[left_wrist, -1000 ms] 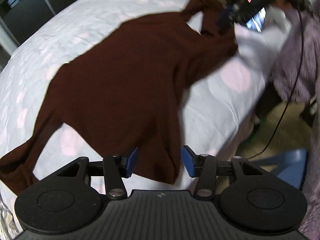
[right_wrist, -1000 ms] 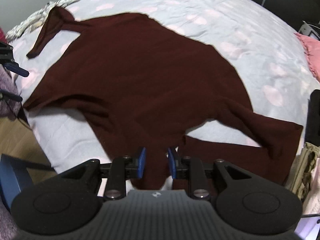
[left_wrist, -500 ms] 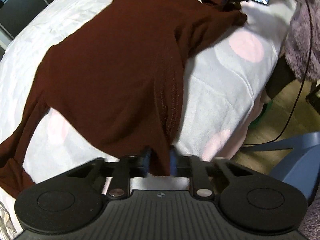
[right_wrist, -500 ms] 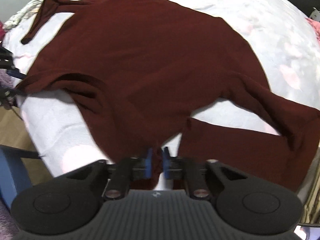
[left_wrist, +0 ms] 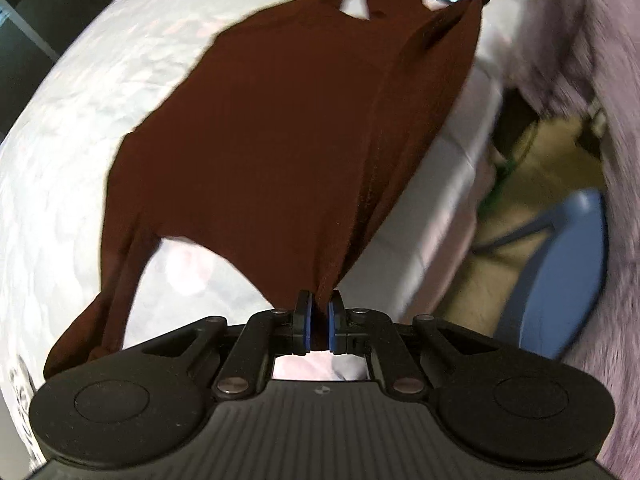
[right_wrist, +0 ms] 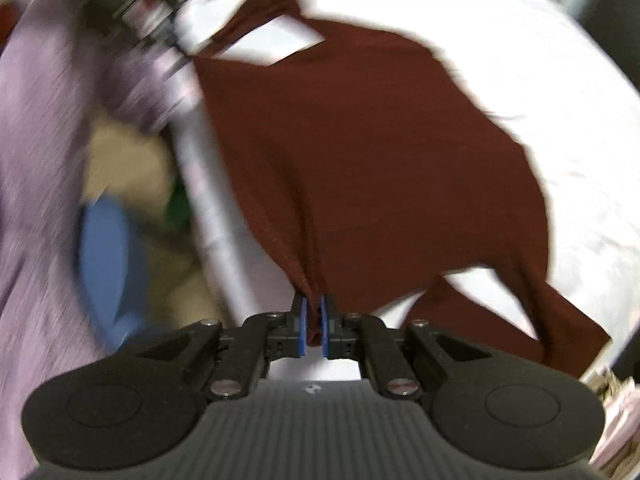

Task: Fold clothes
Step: 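Lift the sweater hem with both tools and pull it toward the body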

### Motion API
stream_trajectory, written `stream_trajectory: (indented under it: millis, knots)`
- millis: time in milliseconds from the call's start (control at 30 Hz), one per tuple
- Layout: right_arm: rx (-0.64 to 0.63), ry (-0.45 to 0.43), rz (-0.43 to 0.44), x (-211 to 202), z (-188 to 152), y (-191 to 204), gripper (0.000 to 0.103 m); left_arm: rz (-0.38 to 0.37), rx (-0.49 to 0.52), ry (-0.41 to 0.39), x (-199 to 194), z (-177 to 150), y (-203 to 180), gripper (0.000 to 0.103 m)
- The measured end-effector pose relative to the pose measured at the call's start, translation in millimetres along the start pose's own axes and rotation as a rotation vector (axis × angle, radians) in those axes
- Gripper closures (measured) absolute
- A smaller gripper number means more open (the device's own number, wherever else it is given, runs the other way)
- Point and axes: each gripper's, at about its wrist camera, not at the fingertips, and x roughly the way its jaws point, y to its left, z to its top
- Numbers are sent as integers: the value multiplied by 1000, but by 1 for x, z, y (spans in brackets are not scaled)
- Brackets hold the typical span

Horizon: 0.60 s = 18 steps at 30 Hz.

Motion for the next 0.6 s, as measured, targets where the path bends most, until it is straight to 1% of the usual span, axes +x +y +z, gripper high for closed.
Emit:
stream_trajectory:
  millis: [133,167,267,300,333,367,400,467,500,567,600]
  knots:
    - [-104,119,47,30,-3,25,95,-34,89,43,27,-7,-14,98]
    - [-109,137,55,40,-4,28,95,-42,107,54,34,-9,-17,98]
    - [-122,177,64,69,-10,33,95,-84,134,65,38,-14,-23,97]
    - [-127,191,61,78,-11,34,95,-97,143,69,39,-16,-25,95]
    - [-129,199,56,81,-15,38,94,-111,151,73,40,-18,-27,93]
    - [-130,210,68,84,-17,40,89,-125,160,77,42,-20,-29,91]
    - [-131,222,83,87,-18,41,89,-139,169,80,43,-21,-31,89]
    - [-137,250,141,87,-18,44,88,-166,187,88,45,-25,-36,89]
    - [-151,256,149,84,-19,48,85,-186,200,86,41,-25,-38,87]
    - [-166,239,132,75,-17,51,85,-190,199,51,34,-23,-37,86]
    - [-145,212,121,71,-15,48,85,-192,169,27,31,-21,-35,84]
